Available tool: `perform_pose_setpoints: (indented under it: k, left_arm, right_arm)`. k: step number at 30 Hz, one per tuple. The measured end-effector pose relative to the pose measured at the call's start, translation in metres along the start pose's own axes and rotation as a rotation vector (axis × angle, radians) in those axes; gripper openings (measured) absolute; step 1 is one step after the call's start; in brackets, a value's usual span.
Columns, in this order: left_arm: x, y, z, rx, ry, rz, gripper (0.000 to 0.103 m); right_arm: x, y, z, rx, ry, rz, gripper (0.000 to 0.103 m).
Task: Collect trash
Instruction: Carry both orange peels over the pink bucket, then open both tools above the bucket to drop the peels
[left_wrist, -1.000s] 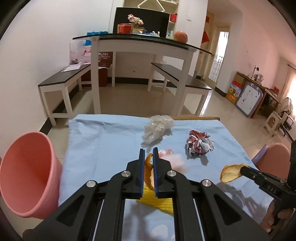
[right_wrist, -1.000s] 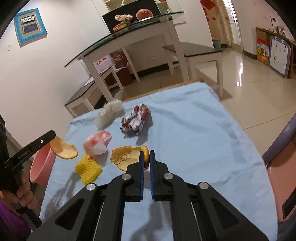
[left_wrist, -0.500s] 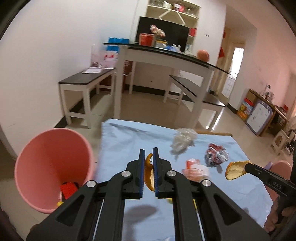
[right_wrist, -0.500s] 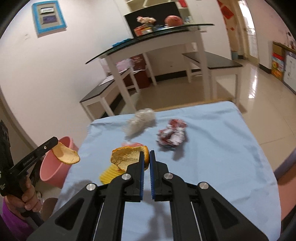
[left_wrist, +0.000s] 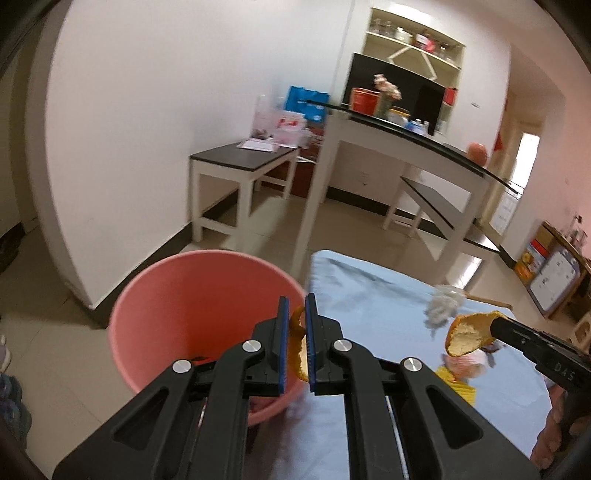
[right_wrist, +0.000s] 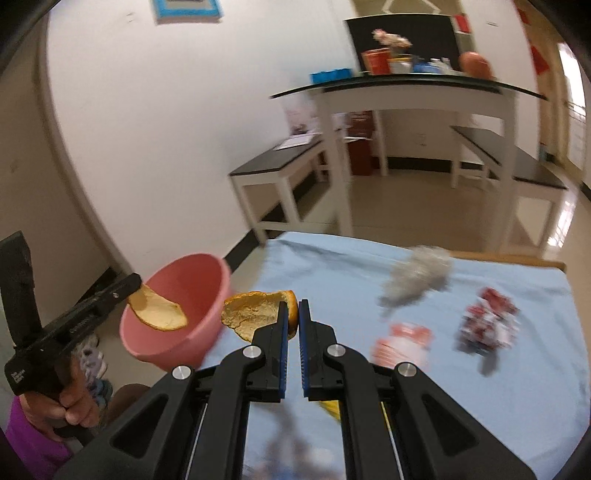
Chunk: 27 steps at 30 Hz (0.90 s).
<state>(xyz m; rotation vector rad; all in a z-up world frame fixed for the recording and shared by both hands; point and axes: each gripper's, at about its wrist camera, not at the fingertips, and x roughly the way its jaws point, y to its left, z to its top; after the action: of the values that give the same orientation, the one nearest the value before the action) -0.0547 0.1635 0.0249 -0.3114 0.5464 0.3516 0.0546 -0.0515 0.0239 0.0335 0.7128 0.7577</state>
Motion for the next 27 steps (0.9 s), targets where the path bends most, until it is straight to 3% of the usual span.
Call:
perform_pose_setpoints:
  k: [11, 27]
  left_arm:
    - [-0.006, 0.047, -0.007, -0.036, -0.006, 0.1, 0.008]
    - [0.006, 0.08, -0.016, -0.068, 0.03, 0.143, 0.008]
  right_arm:
    - [0.059, 0.079, 0.012, -0.109, 0.075, 0.125, 0.005]
    - [0.109, 0.119, 0.0, -0.201, 0.165, 0.136, 0.005]
